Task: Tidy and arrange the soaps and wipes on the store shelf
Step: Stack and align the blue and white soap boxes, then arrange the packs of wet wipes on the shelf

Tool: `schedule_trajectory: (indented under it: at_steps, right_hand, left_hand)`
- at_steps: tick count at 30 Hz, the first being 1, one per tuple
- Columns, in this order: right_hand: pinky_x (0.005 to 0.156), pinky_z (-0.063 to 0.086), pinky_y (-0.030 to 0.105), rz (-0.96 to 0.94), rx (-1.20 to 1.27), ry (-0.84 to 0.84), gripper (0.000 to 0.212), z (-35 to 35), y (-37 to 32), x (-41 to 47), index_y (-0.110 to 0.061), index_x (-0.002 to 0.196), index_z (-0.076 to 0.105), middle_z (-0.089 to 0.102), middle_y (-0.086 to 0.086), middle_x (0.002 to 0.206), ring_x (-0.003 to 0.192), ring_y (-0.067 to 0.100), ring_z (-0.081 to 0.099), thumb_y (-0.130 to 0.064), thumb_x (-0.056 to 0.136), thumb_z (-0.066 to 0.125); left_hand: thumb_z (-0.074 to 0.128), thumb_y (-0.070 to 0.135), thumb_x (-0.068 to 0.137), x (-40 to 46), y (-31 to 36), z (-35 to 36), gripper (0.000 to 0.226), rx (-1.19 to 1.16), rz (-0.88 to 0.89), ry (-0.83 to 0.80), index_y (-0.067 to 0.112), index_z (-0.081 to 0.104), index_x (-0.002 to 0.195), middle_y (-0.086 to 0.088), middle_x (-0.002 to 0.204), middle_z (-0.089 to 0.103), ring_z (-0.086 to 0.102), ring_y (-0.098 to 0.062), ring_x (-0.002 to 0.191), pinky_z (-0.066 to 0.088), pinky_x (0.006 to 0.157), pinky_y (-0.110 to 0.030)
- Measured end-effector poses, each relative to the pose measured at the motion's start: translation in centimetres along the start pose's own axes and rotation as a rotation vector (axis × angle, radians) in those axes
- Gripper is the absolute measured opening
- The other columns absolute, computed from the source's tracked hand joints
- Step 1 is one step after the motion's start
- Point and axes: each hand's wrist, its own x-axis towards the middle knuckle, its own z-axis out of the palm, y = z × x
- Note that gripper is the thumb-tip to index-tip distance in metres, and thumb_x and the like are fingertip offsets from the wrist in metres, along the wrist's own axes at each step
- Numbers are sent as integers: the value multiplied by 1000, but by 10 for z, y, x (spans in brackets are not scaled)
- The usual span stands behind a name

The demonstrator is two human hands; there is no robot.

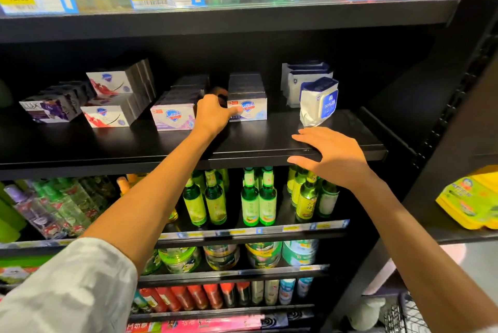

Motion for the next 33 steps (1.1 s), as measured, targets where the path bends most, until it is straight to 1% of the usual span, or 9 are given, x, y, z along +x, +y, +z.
schedule_trajectory:
  at_steps: [4, 7, 13, 17, 22, 26, 29, 31, 33]
  right_hand:
    - [110, 39, 25, -34, -13, 70, 71, 3, 0, -2, -36, 139, 64, 63, -13, 142, 137, 6, 52, -80, 85, 51]
    - [110, 47, 33, -53, 1, 83, 71, 5, 1, -2, -34, 138, 65, 64, -12, 142, 137, 8, 54, -80, 85, 52]
    - [109, 50, 36, -74, 20, 85, 71, 1, -2, -4, -30, 138, 66, 66, -7, 140, 135, 12, 57, -77, 86, 53]
    - [109, 47, 27, 33, 243, 19, 60, -10, -3, -2, -33, 132, 68, 67, -14, 134, 128, 5, 58, -72, 88, 56]
    - [102, 53, 29, 282, 751, 143, 20, -25, 5, 13, -18, 118, 73, 76, -2, 112, 108, 13, 70, -16, 98, 71]
    - [95, 56, 47, 415, 848, 288, 25, -29, 32, 31, -7, 114, 67, 73, 14, 101, 91, 21, 69, 5, 93, 65]
    - [94, 58, 33, 529, 885, 279, 44, -34, 46, 50, -7, 129, 58, 67, 3, 106, 91, 3, 67, 10, 89, 67]
    - [94, 55, 24, 564, 911, 217, 61, -35, 55, 61, -9, 141, 49, 61, 7, 122, 104, 6, 64, 9, 87, 70]
    - [102, 53, 32, 557, 910, 145, 73, -31, 65, 72, -14, 149, 43, 55, 13, 139, 124, 21, 59, 6, 85, 71]
  left_hand:
    - [84, 29, 87, 0, 0, 2, 37, -18, 55, 5, 2, 68, 106, -4, 96, 65, 58, -14, 77, 41, 57, -18]
    - [82, 29, 89, -1, -1, 3, 34, -12, 57, 0, 1, 66, 98, -8, 96, 68, 56, -11, 70, 41, 51, -14]
    - [82, 31, 89, 0, -2, 3, 36, -41, 32, -15, 0, 65, 97, -17, 104, 73, 64, -19, 81, 48, 63, -23]
    - [79, 31, 92, -6, 0, 1, 34, 10, 64, 14, 4, 58, 91, -16, 99, 68, 61, -23, 80, 47, 65, -31]
    - [70, 32, 98, -28, 0, 0, 36, 111, 230, 71, 7, 59, 121, -16, 117, 60, 60, -31, 104, 49, 83, -42]
    - [71, 42, 95, -58, 7, 3, 37, 29, 413, -150, 18, 67, 123, -4, 117, 68, 64, -22, 107, 51, 94, -40]
    - [58, 72, 89, -80, 15, 10, 67, 79, 551, -451, 25, 64, 137, 3, 136, 63, 57, -15, 127, 40, 115, -41]
    - [49, 84, 85, -88, 16, 12, 83, 254, 629, -584, 31, 53, 149, 8, 153, 48, 41, -11, 144, 19, 128, -45]
    - [54, 78, 87, -88, 14, 11, 80, 331, 634, -596, 36, 45, 154, 12, 161, 38, 31, -8, 150, 8, 130, -44]
